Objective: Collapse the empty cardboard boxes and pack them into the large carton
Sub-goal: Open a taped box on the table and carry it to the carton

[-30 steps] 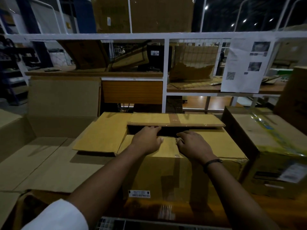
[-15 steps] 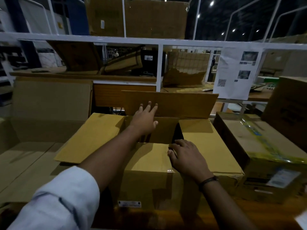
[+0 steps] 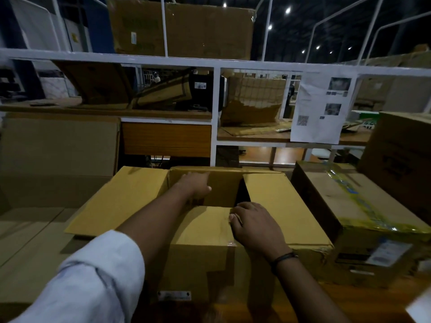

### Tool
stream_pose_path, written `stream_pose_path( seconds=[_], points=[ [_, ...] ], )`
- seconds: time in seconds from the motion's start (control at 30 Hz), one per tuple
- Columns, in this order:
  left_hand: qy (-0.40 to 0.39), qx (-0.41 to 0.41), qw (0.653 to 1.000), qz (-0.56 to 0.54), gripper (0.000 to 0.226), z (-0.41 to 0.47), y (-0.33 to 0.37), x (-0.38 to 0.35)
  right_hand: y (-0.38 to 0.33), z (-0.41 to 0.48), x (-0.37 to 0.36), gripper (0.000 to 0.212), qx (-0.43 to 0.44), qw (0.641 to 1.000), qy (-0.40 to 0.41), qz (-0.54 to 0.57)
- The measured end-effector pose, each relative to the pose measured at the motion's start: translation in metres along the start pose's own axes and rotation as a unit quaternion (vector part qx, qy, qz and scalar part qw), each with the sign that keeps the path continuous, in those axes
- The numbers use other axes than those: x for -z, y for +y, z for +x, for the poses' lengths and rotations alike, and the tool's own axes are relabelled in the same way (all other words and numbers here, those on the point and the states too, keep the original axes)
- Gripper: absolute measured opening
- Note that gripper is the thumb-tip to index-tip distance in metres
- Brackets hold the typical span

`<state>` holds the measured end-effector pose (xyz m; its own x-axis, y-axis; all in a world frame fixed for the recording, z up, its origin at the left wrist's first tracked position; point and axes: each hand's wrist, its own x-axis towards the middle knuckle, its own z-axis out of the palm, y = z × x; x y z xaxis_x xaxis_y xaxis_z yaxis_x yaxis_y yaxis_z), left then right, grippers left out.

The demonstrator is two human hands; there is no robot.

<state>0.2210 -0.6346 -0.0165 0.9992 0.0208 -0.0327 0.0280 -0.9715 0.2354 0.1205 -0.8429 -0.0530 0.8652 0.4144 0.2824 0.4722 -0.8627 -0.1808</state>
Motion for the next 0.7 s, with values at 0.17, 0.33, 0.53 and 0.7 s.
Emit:
stream_pose_path(
  seconds=[0.17,0.33,0.53,0.7],
  points=[
    [-0.055,-0.059,0.997,-0.017,0.04,-0.04,0.017,-0.037,0.0,0.01,0.001,0.028,-0.003,1.0,0.011,0.011],
    [0.033,-0.048,0.993,-0.101,0.036,-0.067,0.014,-0.059,-0.006,0.01,0.001,0.025,0.001,0.999,-0.035,-0.014],
    [0.106,-0.075,0.989,-0.077,0.047,-0.073,0.012,-0.058,-0.018,0.017,0.002,0.043,-0.05,0.988,-0.062,-0.13],
    [0.127,-0.07,0.986,-0.084,0.048,-0.075,0.011,-0.061,-0.021,0.015,0.031,0.062,-0.11,0.958,-0.063,-0.256]
  ],
)
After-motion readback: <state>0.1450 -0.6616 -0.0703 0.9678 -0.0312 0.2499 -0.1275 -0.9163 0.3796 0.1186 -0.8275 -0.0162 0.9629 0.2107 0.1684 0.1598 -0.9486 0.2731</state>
